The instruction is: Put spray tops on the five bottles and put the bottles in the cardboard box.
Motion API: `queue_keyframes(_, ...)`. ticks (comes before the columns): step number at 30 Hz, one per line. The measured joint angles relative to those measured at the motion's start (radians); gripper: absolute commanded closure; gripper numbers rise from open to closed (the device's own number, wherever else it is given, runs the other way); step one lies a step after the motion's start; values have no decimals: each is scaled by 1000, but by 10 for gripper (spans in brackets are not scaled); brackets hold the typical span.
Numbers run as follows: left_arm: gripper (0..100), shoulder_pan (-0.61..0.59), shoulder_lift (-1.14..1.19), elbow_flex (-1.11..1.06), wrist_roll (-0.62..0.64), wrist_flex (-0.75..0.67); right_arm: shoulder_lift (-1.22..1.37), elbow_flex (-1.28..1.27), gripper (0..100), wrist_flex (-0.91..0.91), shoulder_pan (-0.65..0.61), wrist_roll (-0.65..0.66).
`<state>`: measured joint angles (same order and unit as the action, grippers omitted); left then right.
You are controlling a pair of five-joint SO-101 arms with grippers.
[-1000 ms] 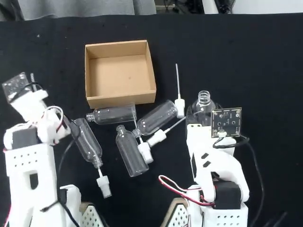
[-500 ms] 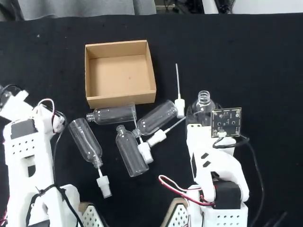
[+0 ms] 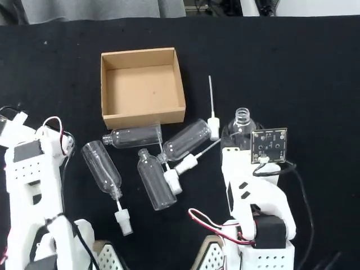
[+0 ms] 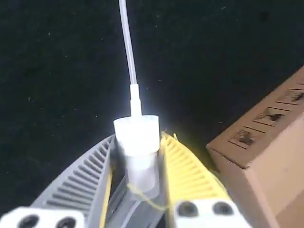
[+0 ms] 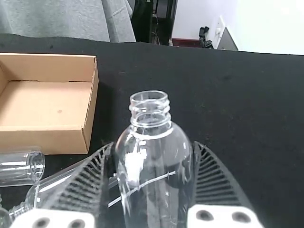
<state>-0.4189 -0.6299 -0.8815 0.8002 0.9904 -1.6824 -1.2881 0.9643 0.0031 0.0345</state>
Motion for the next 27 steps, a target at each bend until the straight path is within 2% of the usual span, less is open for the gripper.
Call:
queue_keyframes(6, 971, -46, 207, 86, 2, -2, 0, 0, 881, 0, 0, 0)
queue_keyframes(10, 971, -68, 299, 127, 46, -3, 0, 0, 881, 0, 0, 0)
queue_keyframes(21, 970, -133, 318, 160, 258, -6, 0, 0, 883, 0, 0, 18)
queue_keyframes(27, 970, -187, 318, 161, 324, -6, 0, 0, 883, 0, 0, 20)
